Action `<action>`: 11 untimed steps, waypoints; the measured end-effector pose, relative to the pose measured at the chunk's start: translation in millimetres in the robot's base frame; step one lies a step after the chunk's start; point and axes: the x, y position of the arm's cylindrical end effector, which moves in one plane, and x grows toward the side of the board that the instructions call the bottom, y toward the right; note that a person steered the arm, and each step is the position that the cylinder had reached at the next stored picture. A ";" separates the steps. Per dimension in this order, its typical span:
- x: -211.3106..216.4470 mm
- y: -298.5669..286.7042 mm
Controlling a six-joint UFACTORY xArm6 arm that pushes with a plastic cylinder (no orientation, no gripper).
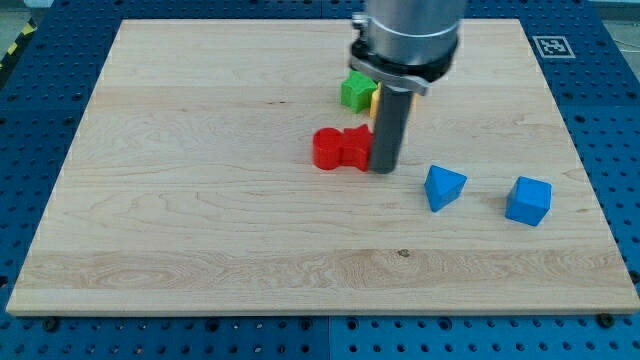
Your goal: Move your arm right and to the up
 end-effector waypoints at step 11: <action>-157.7 72.3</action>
